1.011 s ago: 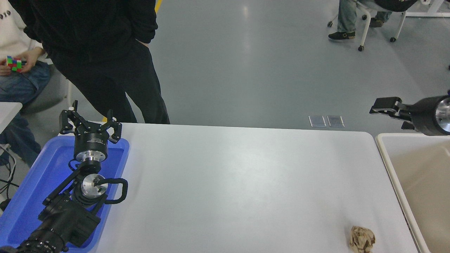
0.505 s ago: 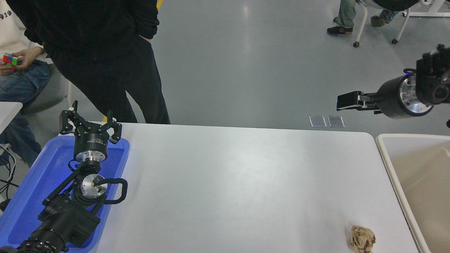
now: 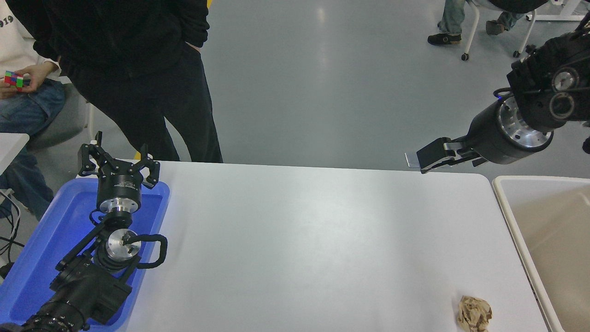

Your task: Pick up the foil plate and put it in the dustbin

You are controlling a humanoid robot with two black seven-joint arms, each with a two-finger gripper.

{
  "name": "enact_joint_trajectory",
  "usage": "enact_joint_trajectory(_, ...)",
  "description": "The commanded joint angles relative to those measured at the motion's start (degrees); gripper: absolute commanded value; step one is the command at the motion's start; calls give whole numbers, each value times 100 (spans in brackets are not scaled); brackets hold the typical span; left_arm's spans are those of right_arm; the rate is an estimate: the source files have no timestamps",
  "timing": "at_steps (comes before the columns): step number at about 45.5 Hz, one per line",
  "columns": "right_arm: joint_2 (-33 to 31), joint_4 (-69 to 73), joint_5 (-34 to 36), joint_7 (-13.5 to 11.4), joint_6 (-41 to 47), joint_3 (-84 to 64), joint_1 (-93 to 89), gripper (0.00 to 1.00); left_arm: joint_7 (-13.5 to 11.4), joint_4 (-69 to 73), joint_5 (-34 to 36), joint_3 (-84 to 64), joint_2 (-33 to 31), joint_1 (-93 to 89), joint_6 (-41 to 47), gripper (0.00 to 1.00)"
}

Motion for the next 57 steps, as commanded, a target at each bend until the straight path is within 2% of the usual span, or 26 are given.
enact_joint_trajectory(1, 24, 71, 144, 0, 1198, 28, 404, 100, 0, 0, 0, 0, 0, -9, 0, 99)
enact_joint_trajectory(5, 15, 71, 416, -9, 1497, 28, 474, 100, 0, 0, 0, 0, 0, 0, 0, 99)
enact_joint_trajectory(16, 68, 71, 1682, -97, 1463, -43, 474, 100, 0, 0, 0, 0, 0, 0, 0, 99)
enact_joint_trajectory(32, 498, 62, 1788, -70, 1384, -25, 378, 100, 0, 0, 0, 0, 0, 0, 0, 99)
enact_joint_trajectory(57, 419, 62, 1796, 0, 1498, -130, 589, 100, 0, 0, 0, 0, 0, 0, 0, 99)
